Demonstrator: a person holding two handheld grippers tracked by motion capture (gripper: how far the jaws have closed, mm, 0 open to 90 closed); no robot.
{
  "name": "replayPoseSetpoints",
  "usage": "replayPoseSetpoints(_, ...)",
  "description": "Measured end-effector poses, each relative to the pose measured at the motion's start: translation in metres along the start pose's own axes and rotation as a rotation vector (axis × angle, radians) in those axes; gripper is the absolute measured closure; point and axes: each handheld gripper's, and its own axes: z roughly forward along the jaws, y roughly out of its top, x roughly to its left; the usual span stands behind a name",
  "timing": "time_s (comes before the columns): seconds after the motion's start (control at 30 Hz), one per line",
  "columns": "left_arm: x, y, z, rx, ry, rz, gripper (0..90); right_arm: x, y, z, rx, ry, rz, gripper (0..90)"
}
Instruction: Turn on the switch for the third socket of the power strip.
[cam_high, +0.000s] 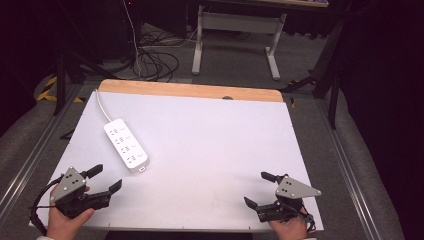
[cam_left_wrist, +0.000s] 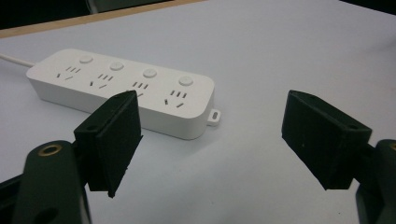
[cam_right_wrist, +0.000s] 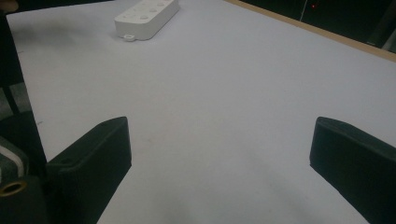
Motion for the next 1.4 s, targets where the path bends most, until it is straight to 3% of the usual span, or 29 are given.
replayPoseSetpoints(0.37, -0.002, 0.002, 0.000, 0.011, 0.032, 0.034, 20.0, 0.001, 0.000, 0.000, -0.004, 0.018, -0.004, 6.3)
replayPoseSetpoints(0.43, 0.000, 0.001, 0.001, 0.020, 0.007, -0.008, 19.2, 0.001, 0.000, 0.001, -0.003, 0.022, -0.008, 6.4)
replayPoseSetpoints(0.47, 0.000, 0.001, 0.001, 0.020, 0.007, -0.008, 18.4, 0.001, 0.000, 0.001, -0.004, 0.026, -0.006, 6.5)
replayPoseSetpoints(0.53, 0.003, 0.002, 0.000, 0.017, -0.023, -0.058, 17.6, 0.001, 0.000, 0.001, -0.008, 0.042, 0.002, 6.5)
replayPoseSetpoints(0.6, 0.004, 0.002, 0.000, 0.014, -0.021, -0.069, 17.6, 0.001, 0.001, 0.000, -0.022, 0.045, 0.004, 6.4)
replayPoseSetpoints(0.73, 0.003, 0.003, -0.001, 0.011, -0.004, -0.044, 18.3, 0.001, 0.001, 0.000, -0.021, 0.050, 0.005, 6.4)
replayPoseSetpoints(0.87, -0.002, 0.005, 0.000, 0.029, 0.026, 0.012, 19.2, 0.001, 0.001, 0.000, -0.015, 0.054, 0.004, 6.4)
replayPoseSetpoints(1.17, -0.007, 0.011, -0.002, 0.039, 0.011, -0.001, 20.8, 0.001, 0.001, 0.000, -0.027, 0.062, 0.012, 6.1)
replayPoseSetpoints(1.33, -0.009, 0.022, -0.001, 0.096, -0.027, 0.012, 22.0, 0.002, 0.001, 0.000, -0.023, 0.066, 0.011, 6.2)
replayPoseSetpoints(1.4, -0.010, 0.026, 0.000, 0.104, -0.017, 0.026, 22.6, 0.001, 0.001, 0.000, -0.019, 0.064, 0.012, 6.2)
